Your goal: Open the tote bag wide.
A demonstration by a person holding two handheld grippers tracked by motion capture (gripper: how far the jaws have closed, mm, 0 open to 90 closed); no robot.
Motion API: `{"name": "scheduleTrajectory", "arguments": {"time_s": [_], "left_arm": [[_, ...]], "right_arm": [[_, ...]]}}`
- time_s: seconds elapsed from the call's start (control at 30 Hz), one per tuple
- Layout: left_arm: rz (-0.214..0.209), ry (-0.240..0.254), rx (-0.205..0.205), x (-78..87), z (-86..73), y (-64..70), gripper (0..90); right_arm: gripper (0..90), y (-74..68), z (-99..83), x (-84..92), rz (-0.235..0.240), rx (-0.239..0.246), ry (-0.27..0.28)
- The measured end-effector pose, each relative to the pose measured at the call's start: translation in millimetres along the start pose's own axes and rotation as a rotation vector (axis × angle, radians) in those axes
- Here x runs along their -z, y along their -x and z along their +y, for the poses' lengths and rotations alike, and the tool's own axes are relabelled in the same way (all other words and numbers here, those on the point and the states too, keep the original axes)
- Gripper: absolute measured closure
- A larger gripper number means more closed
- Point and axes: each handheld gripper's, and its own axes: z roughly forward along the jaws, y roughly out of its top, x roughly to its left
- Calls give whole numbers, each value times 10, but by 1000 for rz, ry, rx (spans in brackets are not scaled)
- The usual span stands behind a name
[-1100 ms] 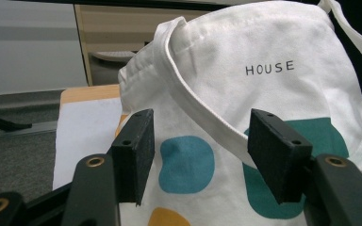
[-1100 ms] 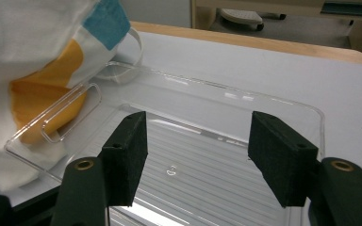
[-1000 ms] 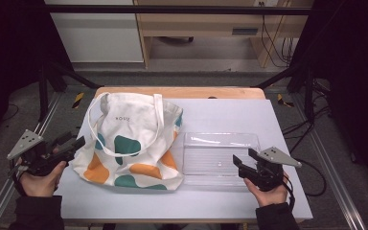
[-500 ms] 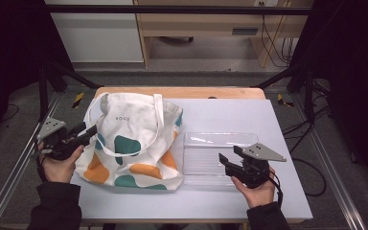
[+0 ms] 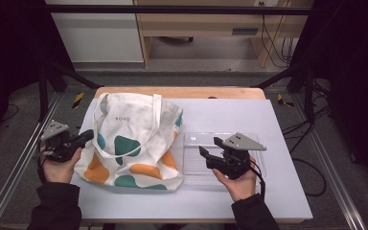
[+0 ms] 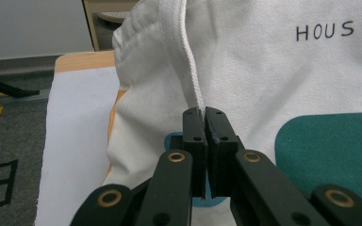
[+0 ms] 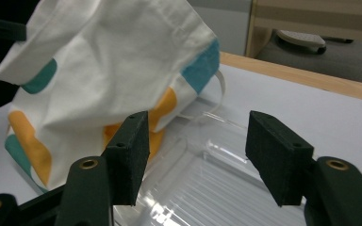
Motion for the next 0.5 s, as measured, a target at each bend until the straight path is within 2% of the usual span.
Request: {"name": "scheduleTrajectory", "arguments": {"time_s": [0.13, 0.17, 0.3, 0.5], "left_arm": [[-2, 0, -9, 26, -12, 4, 878], [-5, 2, -13, 52, -22, 3, 880], [-10, 5, -18, 93, -39, 4, 881], [-24, -2, -36, 161, -110, 26, 881]], "right_arm": [[397, -84, 80, -91, 26, 2, 9], [394, -147, 135, -164, 42, 5, 12], [388, -252, 228, -279, 69, 7, 26], [369, -396, 349, -424, 96, -1, 44]]}}
